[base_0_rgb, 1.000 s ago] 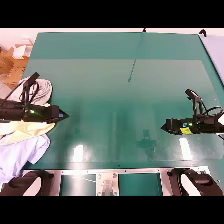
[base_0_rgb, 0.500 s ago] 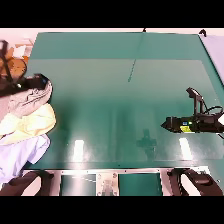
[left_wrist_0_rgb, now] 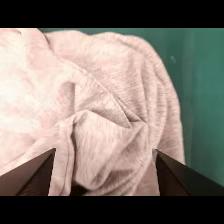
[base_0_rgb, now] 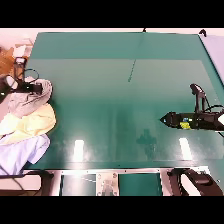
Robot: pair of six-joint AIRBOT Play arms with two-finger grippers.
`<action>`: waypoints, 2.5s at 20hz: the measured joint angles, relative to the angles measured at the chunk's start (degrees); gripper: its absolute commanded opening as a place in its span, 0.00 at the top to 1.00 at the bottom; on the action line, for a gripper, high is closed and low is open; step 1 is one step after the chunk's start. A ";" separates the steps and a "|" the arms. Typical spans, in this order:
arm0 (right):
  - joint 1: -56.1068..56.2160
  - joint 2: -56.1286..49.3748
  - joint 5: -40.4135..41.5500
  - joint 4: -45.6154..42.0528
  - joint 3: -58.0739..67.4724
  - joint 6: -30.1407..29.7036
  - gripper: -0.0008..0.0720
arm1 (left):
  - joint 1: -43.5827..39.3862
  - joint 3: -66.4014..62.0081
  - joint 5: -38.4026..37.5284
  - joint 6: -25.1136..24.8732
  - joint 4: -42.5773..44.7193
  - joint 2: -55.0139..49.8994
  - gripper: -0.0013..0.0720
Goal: Fold the shirts.
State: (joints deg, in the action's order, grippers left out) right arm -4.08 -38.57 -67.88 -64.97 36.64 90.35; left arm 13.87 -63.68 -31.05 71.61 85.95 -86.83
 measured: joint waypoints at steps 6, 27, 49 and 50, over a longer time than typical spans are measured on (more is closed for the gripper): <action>0.00 0.00 0.50 0.02 0.00 0.00 0.60 | 0.15 -5.18 0.70 -1.29 0.81 -6.45 0.96; -11.91 -1.49 1.16 0.35 7.30 -0.98 0.50 | -49.37 -39.21 -37.20 11.37 -21.51 -4.24 0.42; -14.69 -30.49 8.35 8.04 -0.68 -7.13 0.55 | -47.12 14.53 -24.48 11.52 -45.11 4.79 0.01; -14.69 -32.41 8.52 9.31 0.33 -8.48 0.65 | -48.15 15.76 -21.31 10.86 -46.93 4.61 0.01</action>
State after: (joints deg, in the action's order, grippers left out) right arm -18.76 -70.98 -59.35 -55.66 36.97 81.87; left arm -34.28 -47.92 -52.36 82.48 39.03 -82.21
